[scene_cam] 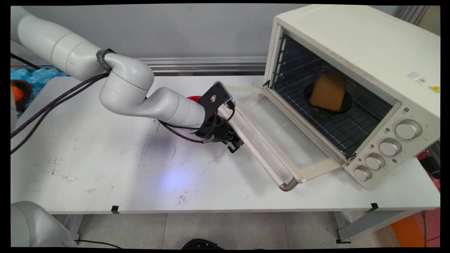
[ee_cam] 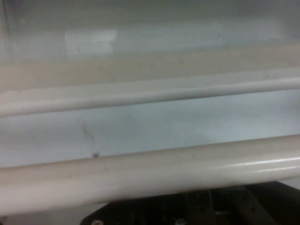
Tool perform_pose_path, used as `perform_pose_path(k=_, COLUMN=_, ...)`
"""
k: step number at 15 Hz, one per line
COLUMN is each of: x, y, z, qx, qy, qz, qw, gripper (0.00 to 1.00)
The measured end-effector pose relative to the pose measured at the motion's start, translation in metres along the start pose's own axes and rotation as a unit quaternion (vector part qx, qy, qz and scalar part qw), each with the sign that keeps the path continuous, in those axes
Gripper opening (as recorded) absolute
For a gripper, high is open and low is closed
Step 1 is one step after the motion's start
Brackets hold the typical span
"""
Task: Close the oven
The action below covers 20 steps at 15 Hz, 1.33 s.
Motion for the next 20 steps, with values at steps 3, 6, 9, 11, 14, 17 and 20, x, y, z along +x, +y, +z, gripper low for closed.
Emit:
perform_pose_path(k=3, x=0.002, y=-0.001, z=0.000, qx=0.002, qy=0.010, qz=-0.004, qw=0.9999, gripper=0.00)
perform_pose_path(k=6, x=0.007, y=-0.002, z=-0.001, qx=0.005, qy=0.023, qz=-0.010, qw=0.9997, gripper=0.00)
perform_pose_path(k=9, x=0.014, y=-0.002, z=-0.004, qx=0.009, qy=0.038, qz=-0.016, qw=0.9991, gripper=0.00)
perform_pose_path(k=11, x=0.021, y=-0.002, z=-0.006, qx=0.010, qy=0.049, qz=-0.018, qw=0.9986, gripper=0.00)
perform_pose_path(k=14, x=0.034, y=-0.001, z=-0.009, qx=0.014, qy=0.066, qz=-0.019, qw=0.9975, gripper=0.00)
perform_pose_path(k=17, x=0.049, y=0.000, z=-0.013, qx=0.018, qy=0.084, qz=-0.020, qw=0.9961, gripper=0.00)
perform_pose_path(k=20, x=0.066, y=0.001, z=-0.015, qx=0.022, qy=0.102, qz=-0.021, qw=0.9943, gripper=0.00)
